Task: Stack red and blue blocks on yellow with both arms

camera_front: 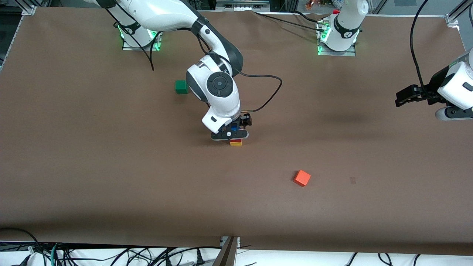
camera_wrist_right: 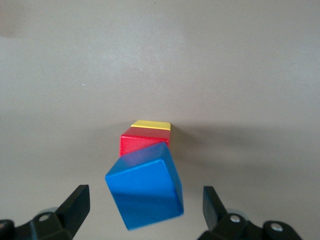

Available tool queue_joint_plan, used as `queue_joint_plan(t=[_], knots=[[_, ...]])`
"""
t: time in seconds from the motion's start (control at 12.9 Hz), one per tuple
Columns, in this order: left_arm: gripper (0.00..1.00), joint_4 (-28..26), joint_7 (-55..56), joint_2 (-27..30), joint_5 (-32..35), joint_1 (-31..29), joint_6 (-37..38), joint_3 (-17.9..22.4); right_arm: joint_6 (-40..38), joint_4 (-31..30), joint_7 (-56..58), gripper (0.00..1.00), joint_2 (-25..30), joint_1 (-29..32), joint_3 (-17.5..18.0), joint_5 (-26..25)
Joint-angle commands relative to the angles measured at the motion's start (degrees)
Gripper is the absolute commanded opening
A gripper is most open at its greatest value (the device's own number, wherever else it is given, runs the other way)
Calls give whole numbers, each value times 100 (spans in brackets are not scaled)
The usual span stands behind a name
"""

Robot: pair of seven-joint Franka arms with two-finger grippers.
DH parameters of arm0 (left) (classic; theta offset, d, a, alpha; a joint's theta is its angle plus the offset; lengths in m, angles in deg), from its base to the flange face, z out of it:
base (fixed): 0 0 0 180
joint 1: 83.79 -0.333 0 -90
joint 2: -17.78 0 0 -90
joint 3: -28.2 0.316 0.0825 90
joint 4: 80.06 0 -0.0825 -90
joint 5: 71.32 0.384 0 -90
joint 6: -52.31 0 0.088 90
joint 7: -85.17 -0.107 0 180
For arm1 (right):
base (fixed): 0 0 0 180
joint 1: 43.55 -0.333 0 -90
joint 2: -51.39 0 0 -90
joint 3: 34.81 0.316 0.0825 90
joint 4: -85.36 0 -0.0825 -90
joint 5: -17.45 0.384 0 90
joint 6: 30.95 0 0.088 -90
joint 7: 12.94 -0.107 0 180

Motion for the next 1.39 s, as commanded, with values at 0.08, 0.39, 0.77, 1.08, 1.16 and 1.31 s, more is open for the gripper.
queue_joint_plan(t=[0.08,0.39,0.77,1.08,1.16,1.31], knots=[[100,125,-51,-74,2,7,5,-18,-1286,689,-76,100,359,175,1,-23],[100,125,-60,-74,2,-2,5,-18,-2401,646,807,100,1186,1052,19,440],[100,125,-60,-74,2,-11,-4,-18,-3063,-634,1820,100,2766,1512,-656,768],[100,125,-60,-74,2,-2,-3,-27,-3371,-1384,2331,100,3647,1512,-1254,759],[100,125,-60,-74,2,-11,-4,-18,-3459,-1428,2515,100,3701,1512,-1429,759],[100,125,-60,-83,2,-2,5,-27,-3617,-1428,3295,100,3736,1529,-1851,733]])
